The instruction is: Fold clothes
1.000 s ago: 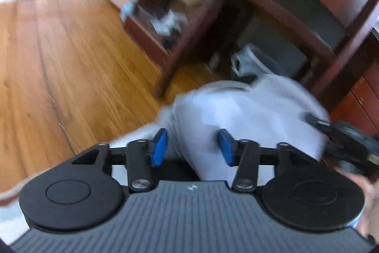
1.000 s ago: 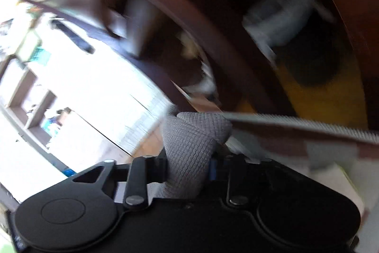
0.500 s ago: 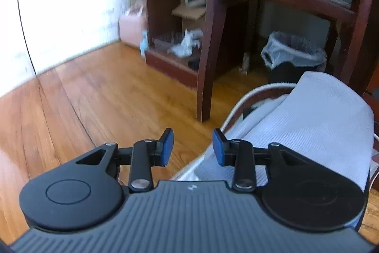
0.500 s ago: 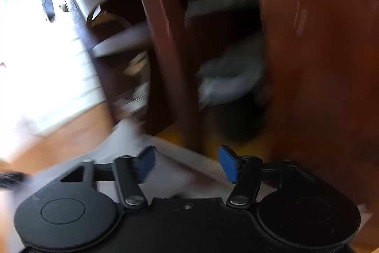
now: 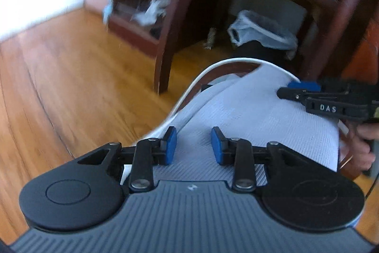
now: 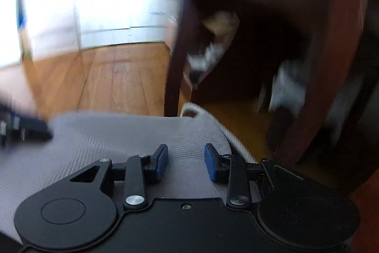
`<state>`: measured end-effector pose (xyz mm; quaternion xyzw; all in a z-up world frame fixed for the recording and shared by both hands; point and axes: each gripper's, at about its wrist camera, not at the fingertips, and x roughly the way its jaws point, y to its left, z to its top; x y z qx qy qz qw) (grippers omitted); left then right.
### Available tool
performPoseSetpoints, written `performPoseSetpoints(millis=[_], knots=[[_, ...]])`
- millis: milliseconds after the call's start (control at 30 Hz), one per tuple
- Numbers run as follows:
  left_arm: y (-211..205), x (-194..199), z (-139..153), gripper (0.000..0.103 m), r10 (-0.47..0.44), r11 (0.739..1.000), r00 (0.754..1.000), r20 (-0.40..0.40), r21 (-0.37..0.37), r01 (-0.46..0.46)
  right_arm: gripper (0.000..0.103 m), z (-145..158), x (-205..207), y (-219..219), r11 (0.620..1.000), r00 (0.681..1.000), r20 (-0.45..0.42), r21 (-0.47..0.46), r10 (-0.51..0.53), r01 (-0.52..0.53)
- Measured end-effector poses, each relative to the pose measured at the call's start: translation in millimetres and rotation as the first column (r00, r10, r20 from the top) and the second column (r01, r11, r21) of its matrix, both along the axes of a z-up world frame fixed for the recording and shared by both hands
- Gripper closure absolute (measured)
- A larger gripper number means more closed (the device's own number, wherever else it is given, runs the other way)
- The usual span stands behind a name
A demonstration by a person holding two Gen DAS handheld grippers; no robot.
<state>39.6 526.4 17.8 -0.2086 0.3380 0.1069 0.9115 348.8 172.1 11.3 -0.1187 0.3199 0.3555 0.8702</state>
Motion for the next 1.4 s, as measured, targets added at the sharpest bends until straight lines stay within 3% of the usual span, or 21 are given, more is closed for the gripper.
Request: performPoseSetpoints(millis=[33,100,167,200,233,267,300,333,367,400,467,633,767,800,867,1000,1133,1267,1333,1400], knots=[[10,-5,-3,0.071,0.007,0.998,1.000,0.012,-0.063,-0.007,0.081,-6,2,-2,0.999,0.998,-0.050,0.025,-0.043,0.044],[17,-14,-4,0.071,0.015,0.996,1.000,0.003,-0.092,-0.014,0.097,-8,5,5,0.997,0.996,-0.051,0.002,-0.072,0.072],[16,-22,2,0.069,0.037,0.999,0.999,-0.036,-0.031,-0.038,0.097,-9,7,11,0.995,0.994,-0.051,-0.021,-0.102,0.101],[14,-25,3,0.062,0.067,0.997,0.994,-0.086,0.047,-0.063,0.097,-10,8,14,0.993,0.992,-0.051,-0.032,-0.117,0.115],[13,-30,5,0.044,0.074,0.995,0.993,-0.097,0.075,-0.066,0.097,-5,5,16,0.990,0.989,-0.053,-0.037,-0.137,0.135],[12,-34,8,0.043,0.080,0.992,0.991,-0.107,0.104,-0.069,0.097,5,5,15,0.986,0.984,-0.059,-0.024,-0.168,0.166],[11,-39,11,0.043,0.087,0.989,0.989,-0.118,0.132,-0.071,0.095,15,2,14,0.980,0.978,-0.065,-0.010,-0.198,0.197],[5,-41,16,0.045,0.074,0.989,0.990,-0.124,0.139,-0.056,0.074,27,-29,6,0.975,0.973,-0.052,0.010,-0.223,0.224],[0,-43,21,0.044,0.061,0.988,0.990,-0.130,0.146,-0.041,0.051,37,-52,2,0.972,0.972,0.014,0.017,-0.233,0.233],[-6,-45,27,0.043,0.047,0.988,0.990,-0.136,0.152,-0.026,0.046,47,-73,-2,0.971,0.968,0.081,0.025,-0.238,0.237],[-17,-49,37,0.037,0.021,0.986,0.989,-0.149,0.165,0.004,0.044,63,-107,2,0.989,0.967,0.209,0.019,-0.147,0.146],[-45,-58,64,0.016,-0.043,0.978,0.982,-0.182,0.194,0.079,0.036,74,-148,3,0.998,0.996,0.058,-0.013,-0.062,0.063],[-70,-68,86,0.014,-0.102,0.963,0.975,-0.197,0.225,0.146,0.035,83,-176,-6,0.997,0.999,0.043,-0.073,-0.031,0.034],[-78,-72,92,0.012,-0.122,0.957,0.974,-0.192,0.239,0.167,0.035,89,-202,-14,0.996,0.996,0.086,-0.086,-0.001,0.009],[-92,-82,104,0.003,-0.151,0.948,0.972,-0.179,0.252,0.194,0.035,96,-218,-20,0.993,0.997,0.080,-0.121,0.001,0.008],[-114,-96,119,0.001,-0.190,0.939,0.960,-0.205,0.248,0.239,0.032,115,-251,-56,0.992,1.000,-0.007,-0.126,-0.029,0.028],[-146,-106,129,0.000,-0.229,0.910,0.932,-0.282,0.278,0.308,0.022,119,-270,-75,0.979,0.991,-0.091,-0.190,-0.095,0.077],[-174,-114,145,0.000,-0.278,0.873,0.911,-0.303,0.316,0.371,0.022,125,-284,-99,0.992,0.967,-0.248,-0.127,-0.052,0.020],[-187,-117,155,0.000,-0.300,0.861,0.904,-0.303,0.323,0.394,0.022,129,-286,-109,0.994,0.958,-0.277,-0.101,-0.075,0.048],[-192,-112,158,0.000,-0.292,0.872,0.899,-0.327,0.295,0.391,0.022,132,-291,-116,0.991,0.961,-0.262,-0.115,-0.092,0.063]])
